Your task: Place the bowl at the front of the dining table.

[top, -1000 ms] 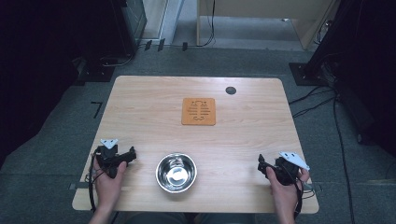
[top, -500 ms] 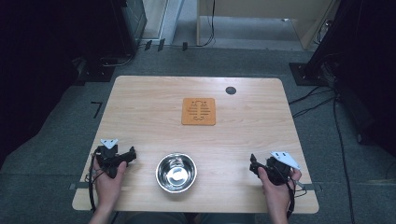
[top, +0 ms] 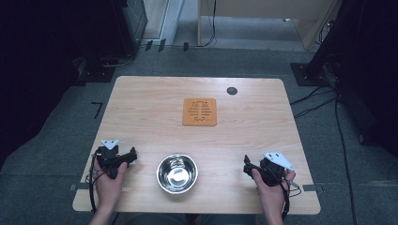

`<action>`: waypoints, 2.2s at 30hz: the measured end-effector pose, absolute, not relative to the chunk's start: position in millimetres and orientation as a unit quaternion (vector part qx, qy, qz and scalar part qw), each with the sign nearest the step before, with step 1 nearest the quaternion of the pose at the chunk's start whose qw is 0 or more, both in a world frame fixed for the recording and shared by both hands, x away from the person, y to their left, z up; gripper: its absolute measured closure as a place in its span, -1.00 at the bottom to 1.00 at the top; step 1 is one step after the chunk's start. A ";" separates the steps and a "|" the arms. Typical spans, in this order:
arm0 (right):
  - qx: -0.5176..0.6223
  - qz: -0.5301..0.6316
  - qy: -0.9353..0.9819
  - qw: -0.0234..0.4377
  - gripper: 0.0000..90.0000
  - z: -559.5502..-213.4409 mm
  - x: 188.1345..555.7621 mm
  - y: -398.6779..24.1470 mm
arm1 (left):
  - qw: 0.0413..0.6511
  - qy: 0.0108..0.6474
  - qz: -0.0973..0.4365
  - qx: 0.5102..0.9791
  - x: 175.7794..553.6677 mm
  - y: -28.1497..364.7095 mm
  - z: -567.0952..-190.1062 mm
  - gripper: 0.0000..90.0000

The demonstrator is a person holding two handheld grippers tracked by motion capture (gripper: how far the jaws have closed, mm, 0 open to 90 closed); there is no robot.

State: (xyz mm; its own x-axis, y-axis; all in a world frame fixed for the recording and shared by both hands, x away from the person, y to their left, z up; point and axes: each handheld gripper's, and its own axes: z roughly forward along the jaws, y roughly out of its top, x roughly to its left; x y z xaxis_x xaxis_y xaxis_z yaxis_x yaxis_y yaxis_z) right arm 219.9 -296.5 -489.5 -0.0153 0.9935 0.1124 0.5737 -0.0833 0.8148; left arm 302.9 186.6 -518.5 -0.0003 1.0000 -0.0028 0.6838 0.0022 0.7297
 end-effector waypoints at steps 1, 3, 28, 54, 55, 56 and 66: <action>0.639 0.365 0.614 0.286 -0.71 -489.5 219.9 -293.7 | 0.282 0.649 0.280 0.648 302.9 186.6 -518.5 -0.78; 0.637 0.366 0.616 0.284 -0.71 -489.8 220.1 -290.9 | 0.282 0.649 0.280 0.649 302.9 186.6 -518.5 -0.78; 0.618 0.382 0.634 0.264 -0.71 -492.5 221.8 -255.8 | 0.283 0.648 0.280 0.649 302.9 186.4 -518.5 -0.78; 0.586 0.396 0.663 0.247 -0.71 -492.1 228.3 -212.7 | 0.283 0.648 0.280 0.649 302.9 186.4 -518.6 -0.78; 0.586 0.396 0.663 0.247 -0.71 -492.1 228.3 -212.7 | 0.283 0.648 0.280 0.649 302.9 186.4 -518.6 -0.78; 0.583 0.397 0.665 0.245 -0.71 -491.8 228.9 -209.3 | 0.283 0.648 0.280 0.649 302.9 186.3 -518.6 -0.78; 0.565 0.409 0.679 0.229 -0.71 -488.0 230.7 -186.9 | 0.283 0.648 0.280 0.649 302.9 186.4 -518.6 -0.78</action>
